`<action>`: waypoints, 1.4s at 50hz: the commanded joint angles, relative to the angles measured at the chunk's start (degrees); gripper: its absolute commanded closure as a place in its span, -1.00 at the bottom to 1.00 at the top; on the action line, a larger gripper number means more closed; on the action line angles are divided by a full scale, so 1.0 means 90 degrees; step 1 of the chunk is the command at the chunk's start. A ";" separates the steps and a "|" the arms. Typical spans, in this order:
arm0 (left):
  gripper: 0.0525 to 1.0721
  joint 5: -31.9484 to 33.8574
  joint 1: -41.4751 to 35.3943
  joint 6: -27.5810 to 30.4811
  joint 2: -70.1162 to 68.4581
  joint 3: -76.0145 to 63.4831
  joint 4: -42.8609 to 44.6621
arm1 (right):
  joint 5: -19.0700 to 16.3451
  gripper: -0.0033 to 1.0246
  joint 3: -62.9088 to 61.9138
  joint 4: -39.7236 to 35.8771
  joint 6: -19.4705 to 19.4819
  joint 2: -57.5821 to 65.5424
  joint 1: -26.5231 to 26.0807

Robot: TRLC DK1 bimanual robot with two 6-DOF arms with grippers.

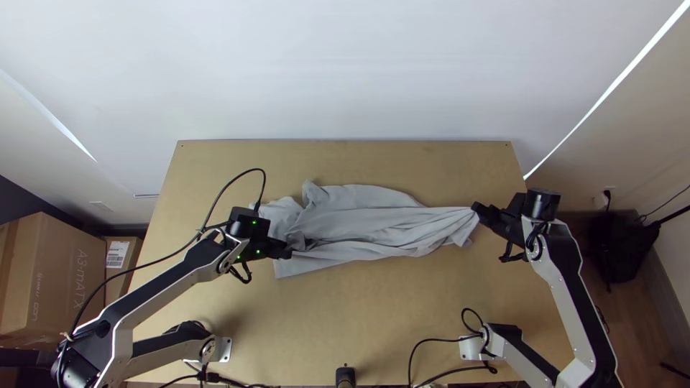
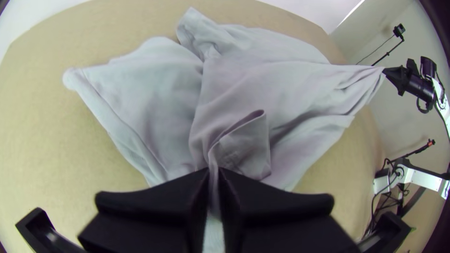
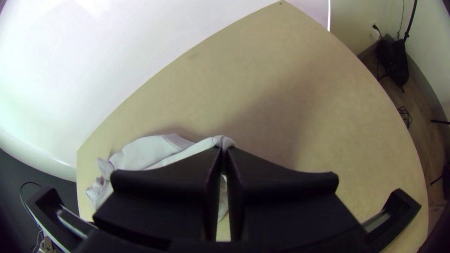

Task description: Fold the t-shirt

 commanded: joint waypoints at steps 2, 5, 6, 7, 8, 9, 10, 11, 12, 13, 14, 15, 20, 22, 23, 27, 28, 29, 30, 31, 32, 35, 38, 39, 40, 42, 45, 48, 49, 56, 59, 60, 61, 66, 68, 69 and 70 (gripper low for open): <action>-0.92 0.0499 -0.0001 0.0042 -0.0276 0.0035 -0.0528 | 0.0110 0.95 -0.0129 -0.0027 -0.0056 0.0112 0.0048; -0.92 0.0528 0.0107 0.0042 -0.0296 0.0142 -0.0674 | 0.0110 0.95 -0.0129 -0.0027 -0.0056 0.0132 0.0067; -0.92 0.0547 0.0155 0.0042 -0.0296 0.0172 -0.0713 | 0.0110 0.95 -0.0129 -0.0027 -0.0056 0.0132 0.0067; -0.92 0.0577 0.0204 0.0042 -0.0305 0.0201 -0.0762 | 0.0110 0.95 -0.0139 -0.0027 -0.0056 0.0122 0.0077; -0.92 0.0606 0.0253 0.0042 -0.0325 0.0211 -0.0792 | 0.0110 0.95 -0.0139 -0.0027 -0.0046 0.0122 0.0087; -0.92 0.0616 0.0331 0.0052 -0.0374 0.0240 -0.0811 | 0.0110 0.95 -0.0139 -0.0027 -0.0037 0.0122 0.0097; -0.92 0.0655 0.0380 0.0052 -0.0413 0.0259 -0.0821 | 0.0110 0.95 -0.0139 -0.0027 -0.0027 0.0122 0.0097; -0.92 0.0704 0.0429 0.0042 -0.0452 0.0279 -0.0831 | 0.0110 0.95 -0.0148 -0.0027 -0.0027 0.0122 0.0097; -0.92 0.0782 0.0487 0.0042 -0.0510 0.0299 -0.0860 | 0.0120 0.95 -0.0158 -0.0027 -0.0027 0.0122 0.0097; -0.92 0.0870 0.0566 0.0042 -0.0559 0.0328 -0.0870 | 0.0110 0.95 -0.0168 -0.0027 -0.0017 0.0122 0.0106; -0.92 0.0948 0.0634 0.0042 -0.0608 0.0357 -0.0879 | 0.0120 0.95 -0.0188 -0.0027 -0.0007 0.0112 0.0116; -0.92 0.1016 0.0693 0.0042 -0.0647 0.0377 -0.0879 | 0.0120 0.95 -0.0207 -0.0027 0.0002 0.0103 0.0116; -0.92 0.1143 0.0898 0.0022 -0.0725 0.0533 -0.0879 | 0.0129 0.95 -0.0285 -0.0027 0.0032 0.0064 0.0165; -0.92 0.1133 0.0946 0.0022 -0.0706 0.0582 -0.0870 | 0.0149 0.95 -0.0314 -0.0027 0.0032 0.0044 0.0204; -0.92 0.1143 0.0956 0.0022 -0.0686 0.0601 -0.0870 | 0.0169 0.95 -0.0324 -0.0027 0.0041 0.0034 0.0214; -0.89 0.1143 0.1015 0.0022 -0.0618 0.0679 -0.0860 | 0.0178 0.95 -0.0363 -0.0027 0.0081 0.0015 0.0263; -0.89 0.1153 0.1015 0.0022 -0.0588 0.0689 -0.0860 | 0.0178 0.95 -0.0373 -0.0027 0.0081 0.0015 0.0272; -0.89 0.1143 0.1015 0.0003 -0.0559 0.0699 -0.0860 | 0.0188 0.95 -0.0383 -0.0027 0.0090 0.0015 0.0282; -0.89 0.1143 0.1015 0.0003 -0.0530 0.0709 -0.0860 | 0.0188 0.95 -0.0393 -0.0027 0.0100 0.0015 0.0292; -0.88 0.1153 0.1015 0.0003 -0.0501 0.0718 -0.0860 | 0.0188 0.95 -0.0393 -0.0027 0.0149 0.0005 0.0302; -0.88 0.1163 0.1005 0.0003 -0.0471 0.0718 -0.0860 | 0.0188 0.95 -0.0412 -0.0027 0.0168 -0.0005 0.0311; -0.70 0.1182 0.0995 0.0032 -0.0374 0.0689 -0.0782 | 0.0208 0.95 -0.0432 -0.0027 0.0188 -0.0024 0.0350; -0.54 0.1182 0.0986 -0.0007 -0.0256 0.0631 -0.0567 | 0.0217 0.95 -0.0451 -0.0018 0.0208 -0.0054 0.0360; -0.46 0.1182 0.0976 -0.0017 -0.0208 0.0611 -0.0489 | 0.0217 0.95 -0.0461 -0.0018 0.0217 -0.0063 0.0360; -0.41 0.1172 0.0966 -0.0026 -0.0169 0.0591 -0.0381 | 0.0217 0.95 -0.0471 -0.0018 0.0217 -0.0063 0.0360; -0.37 0.1182 0.0946 -0.0046 -0.0130 0.0572 -0.0264 | 0.0217 0.95 -0.0480 -0.0008 0.0217 -0.0073 0.0360; -0.38 0.1163 0.0839 -0.0036 -0.0061 0.0562 -0.0196 | 0.0217 0.95 -0.0500 -0.0008 0.0217 -0.0083 0.0360; -0.38 0.1143 0.0780 -0.0046 0.0037 0.0572 -0.0118 | 0.0217 0.95 -0.0529 0.0012 0.0217 -0.0093 0.0360; -0.38 0.1133 0.0771 -0.0046 0.0066 0.0572 -0.0098 | 0.0217 0.95 -0.0529 0.0012 0.0227 -0.0093 0.0360; -0.38 0.1084 0.0644 -0.0046 0.0261 0.0591 -0.0059 | 0.0217 0.95 -0.0588 0.0051 0.0247 -0.0093 0.0360; -0.38 0.1084 0.0595 -0.0026 0.0271 0.0582 -0.0059 | 0.0217 0.95 -0.0617 0.0080 0.0256 -0.0093 0.0360; -0.38 0.1084 0.0575 -0.0026 0.0271 0.0572 -0.0059 | 0.0217 0.95 -0.0627 0.0080 0.0256 -0.0093 0.0360; -0.38 0.1084 0.0566 -0.0017 0.0281 0.0562 -0.0059 | 0.0217 0.95 -0.0627 0.0090 0.0266 -0.0093 0.0360; -0.38 0.1065 0.0497 -0.0007 0.0369 0.0552 -0.0059 | 0.0217 0.95 -0.0656 0.0109 0.0266 -0.0093 0.0360; -0.38 0.1065 0.0468 -0.0007 0.0408 0.0552 -0.0059 | 0.0217 0.95 -0.0666 0.0109 0.0266 -0.0093 0.0360; -0.38 0.1065 0.0439 -0.0007 0.0408 0.0543 -0.0059 | 0.0217 0.95 -0.0666 0.0109 0.0266 -0.0093 0.0360; -0.37 0.1065 0.0419 -0.0007 0.0408 0.0533 -0.0049 | 0.0217 0.95 -0.0676 0.0119 0.0266 -0.0093 0.0360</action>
